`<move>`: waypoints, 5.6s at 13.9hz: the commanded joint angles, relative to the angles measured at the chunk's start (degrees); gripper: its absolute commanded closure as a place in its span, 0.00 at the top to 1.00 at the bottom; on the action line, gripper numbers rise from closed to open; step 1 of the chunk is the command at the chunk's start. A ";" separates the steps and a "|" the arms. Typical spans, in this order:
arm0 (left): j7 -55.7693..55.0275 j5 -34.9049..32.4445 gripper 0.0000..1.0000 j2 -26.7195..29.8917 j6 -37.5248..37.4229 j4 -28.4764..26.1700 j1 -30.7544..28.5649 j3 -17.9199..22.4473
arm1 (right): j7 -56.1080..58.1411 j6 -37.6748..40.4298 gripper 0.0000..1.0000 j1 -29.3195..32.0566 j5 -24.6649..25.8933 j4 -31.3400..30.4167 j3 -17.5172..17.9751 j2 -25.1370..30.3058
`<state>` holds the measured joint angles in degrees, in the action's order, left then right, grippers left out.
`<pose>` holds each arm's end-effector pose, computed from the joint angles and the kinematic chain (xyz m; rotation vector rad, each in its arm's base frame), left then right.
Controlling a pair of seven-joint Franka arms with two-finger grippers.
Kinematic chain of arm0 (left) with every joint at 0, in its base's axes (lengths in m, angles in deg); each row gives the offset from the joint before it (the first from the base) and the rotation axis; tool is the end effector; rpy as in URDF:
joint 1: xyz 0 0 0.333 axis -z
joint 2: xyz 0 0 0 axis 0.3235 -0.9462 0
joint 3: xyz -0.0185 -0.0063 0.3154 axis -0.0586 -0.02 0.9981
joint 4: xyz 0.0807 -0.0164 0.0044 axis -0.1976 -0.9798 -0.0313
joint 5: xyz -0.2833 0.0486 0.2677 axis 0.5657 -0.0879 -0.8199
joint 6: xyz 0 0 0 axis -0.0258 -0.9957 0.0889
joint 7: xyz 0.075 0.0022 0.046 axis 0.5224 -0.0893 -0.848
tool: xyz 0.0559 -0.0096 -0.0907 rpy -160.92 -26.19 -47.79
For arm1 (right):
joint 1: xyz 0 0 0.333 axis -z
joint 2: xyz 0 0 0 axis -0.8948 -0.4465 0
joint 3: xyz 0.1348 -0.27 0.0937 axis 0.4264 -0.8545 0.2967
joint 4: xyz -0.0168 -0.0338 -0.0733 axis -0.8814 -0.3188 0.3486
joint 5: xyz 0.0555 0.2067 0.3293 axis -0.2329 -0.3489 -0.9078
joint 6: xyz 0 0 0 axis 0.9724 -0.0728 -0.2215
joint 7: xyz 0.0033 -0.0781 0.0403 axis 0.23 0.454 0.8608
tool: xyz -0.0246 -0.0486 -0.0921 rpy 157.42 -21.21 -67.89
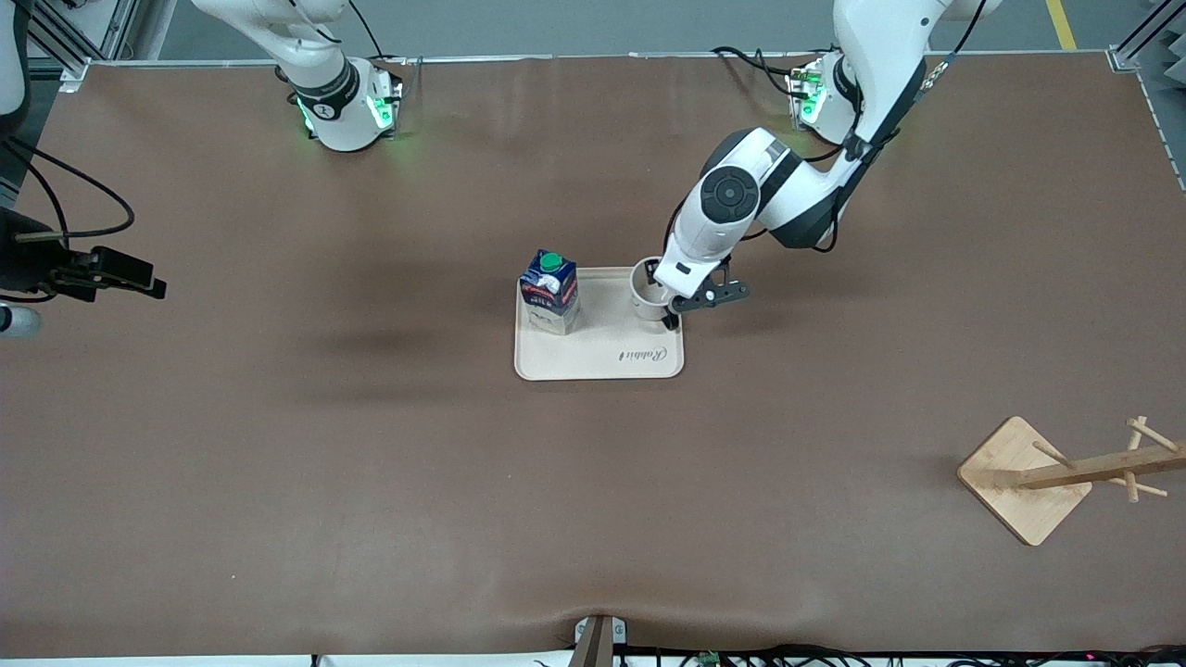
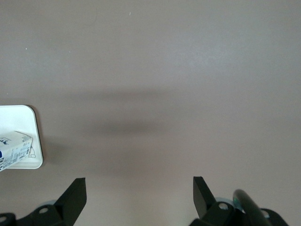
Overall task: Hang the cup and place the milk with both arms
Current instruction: 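Grasp the mug rim with the left gripper while the right gripper approaches, then carry the mug to the stand while the right gripper grasps the milk, then hang the mug handle on the peg while the right gripper lifts milk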
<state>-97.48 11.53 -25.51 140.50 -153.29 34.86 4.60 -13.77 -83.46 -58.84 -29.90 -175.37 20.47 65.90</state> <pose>0.4266 -0.3782 0.2415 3.0531 0.3590 -0.2477 0.5845 -0.0461 0.5617 -3.0332 0.0199 0.1498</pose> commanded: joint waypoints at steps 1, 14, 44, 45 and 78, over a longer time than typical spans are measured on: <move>-0.81 0.10 0.40 -1.59 1.76 0.18 0.46 0.15 | -4.84 0.76 1.00 -0.42 0.02 -0.85 0.24 0.61; 2.33 -3.06 0.00 6.21 -3.66 5.62 -3.57 0.50 | -19.76 3.75 1.00 -8.76 -5.50 -1.91 0.33 1.05; 63.96 -5.09 0.00 3.59 -33.40 38.94 -43.31 3.22 | -86.96 -33.87 0.64 -50.69 6.24 -15.01 0.15 -12.92; 64.05 -5.52 0.00 3.42 -33.40 39.03 -43.40 3.74 | -87.74 -33.86 0.27 -50.60 6.43 -14.75 0.15 -12.93; 58.18 -6.40 1.00 6.04 -46.72 42.90 -39.54 3.67 | -18.67 -32.97 0.00 2.56 6.34 -43.38 -0.29 9.22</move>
<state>-35.32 6.47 -23.01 98.91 -109.64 -6.42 8.93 -32.85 -112.92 -58.39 -24.03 -213.43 18.86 71.43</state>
